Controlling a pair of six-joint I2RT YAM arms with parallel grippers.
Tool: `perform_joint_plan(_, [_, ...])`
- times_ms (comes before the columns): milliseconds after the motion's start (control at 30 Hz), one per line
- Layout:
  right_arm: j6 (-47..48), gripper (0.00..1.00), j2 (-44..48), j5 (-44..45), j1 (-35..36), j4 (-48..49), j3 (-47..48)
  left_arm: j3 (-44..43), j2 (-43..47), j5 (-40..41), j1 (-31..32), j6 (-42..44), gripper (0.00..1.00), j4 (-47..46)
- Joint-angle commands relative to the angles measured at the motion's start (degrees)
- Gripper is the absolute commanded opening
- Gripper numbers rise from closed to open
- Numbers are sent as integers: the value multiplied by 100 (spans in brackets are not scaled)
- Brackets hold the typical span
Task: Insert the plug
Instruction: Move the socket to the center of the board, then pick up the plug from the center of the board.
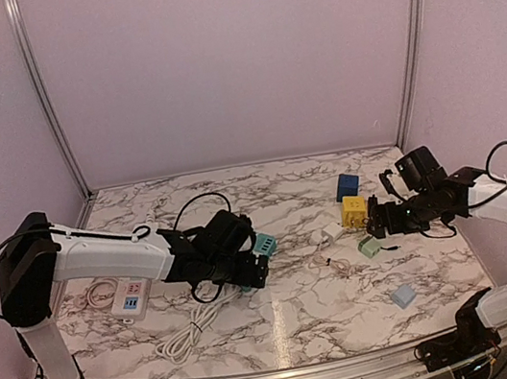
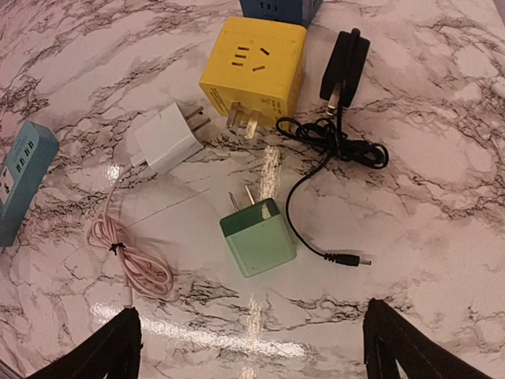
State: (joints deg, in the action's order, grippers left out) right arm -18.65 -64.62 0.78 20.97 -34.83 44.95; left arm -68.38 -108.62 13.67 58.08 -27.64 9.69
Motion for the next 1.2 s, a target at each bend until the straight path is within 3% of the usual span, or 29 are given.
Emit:
perform_joint_plan(0, [-144, 91, -282, -16, -24, 547, -80, 178, 721, -19, 36, -123, 99, 131])
perform_joint_plan(233, [-215, 85, -763, -345, -6, 1097, -408, 464, 1430, 107, 37, -199, 99, 234])
perform_joint_plan(500, [-127, 76, -1192, -118, 139, 1512, -542, 847, 2097, 182, 36, -351, 99, 277])
perform_joint_plan(900, [17, 73, -1729, 787, 345, 1786, -591, 1139, 2590, 368, 11, -443, 99, 438])
perform_joint_plan(1167, [71, 71, -1808, 875, 341, 1922, -595, 1386, 2810, 331, -3, -520, 99, 387])
